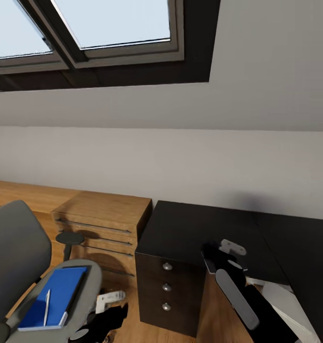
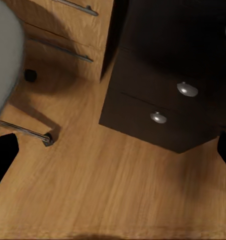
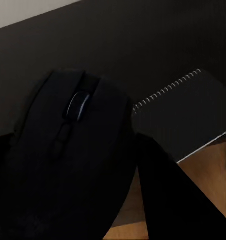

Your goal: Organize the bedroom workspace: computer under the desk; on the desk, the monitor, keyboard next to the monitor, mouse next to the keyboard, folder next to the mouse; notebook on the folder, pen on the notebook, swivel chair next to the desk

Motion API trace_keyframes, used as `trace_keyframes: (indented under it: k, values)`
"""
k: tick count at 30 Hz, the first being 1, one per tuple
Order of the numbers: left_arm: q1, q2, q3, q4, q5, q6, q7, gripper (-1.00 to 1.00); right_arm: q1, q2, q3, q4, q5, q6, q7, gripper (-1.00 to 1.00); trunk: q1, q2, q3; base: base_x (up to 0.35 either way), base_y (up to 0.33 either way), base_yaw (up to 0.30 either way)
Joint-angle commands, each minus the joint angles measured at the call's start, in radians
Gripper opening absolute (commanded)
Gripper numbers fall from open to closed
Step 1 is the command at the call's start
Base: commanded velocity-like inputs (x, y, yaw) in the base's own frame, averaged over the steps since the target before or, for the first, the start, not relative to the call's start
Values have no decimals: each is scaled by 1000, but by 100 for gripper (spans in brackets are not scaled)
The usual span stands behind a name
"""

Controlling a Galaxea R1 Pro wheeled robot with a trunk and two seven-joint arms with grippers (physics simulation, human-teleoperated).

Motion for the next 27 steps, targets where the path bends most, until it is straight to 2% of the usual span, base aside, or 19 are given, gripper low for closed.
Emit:
trace_keyframes:
  k: [1, 4, 6, 8, 10, 11, 12, 14, 15, 20, 27]
  values:
    - [0, 0, 0, 37, 11, 0, 9, 100, -1, -1, -1, -1, -7, 2, -9, -100, 0, -1, -2, 0, 0, -241]
    - [1, 2, 1, 135, 9, -26, 8, 100, -1, -3, -5, 0, -7, 3, -9, -100, 0, -1, -3, 0, 0, -242]
    - [0, 2, 3, 212, 8, -77, 6, 100, -1, -5, -7, 0, -7, 3, -9, -100, 0, -1, -4, 0, 0, -242]
    - [0, 2, 3, 281, 8, -147, 5, 100, -1, -6, -18, 0, -7, 4, -9, -100, 0, -1, -5, 0, 0, -242]
    - [0, 2, 2, 345, 8, -255, 0, 100, -1, -7, -60, 3, -8, 6, -9, -100, 0, -1, -7, 0, 0, -243]
    - [0, 2, 1, 351, 8, -270, 0, 100, -1, -7, -70, 7, -8, 6, -9, -100, 0, -1, -7, 0, 0, -244]
    - [0, 2, -2, 368, 9, -313, -1, 100, -1, -6, -152, 41, -9, 6, -9, -100, 0, -1, -8, 0, 0, -245]
    - [0, 3, -3, 376, 9, -325, -2, 100, -1, -6, -226, 69, -11, 7, -9, -100, 0, -1, -9, 0, 0, -245]
    - [0, 3, -3, 381, 11, -333, -2, 100, -2, -5, -318, 122, -11, 7, -7, -100, 0, -1, -9, 0, 0, -245]
    - [0, 1, -3, 413, 9, -335, 0, 100, -3, -6, -365, 170, -7, 2, -5, -100, 0, -1, -12, 0, 0, -245]
    - [1, 1, -3, 418, 9, -335, 2, 100, -3, -5, -367, 172, -6, -1, -5, -100, 0, -1, -16, 0, 0, -245]
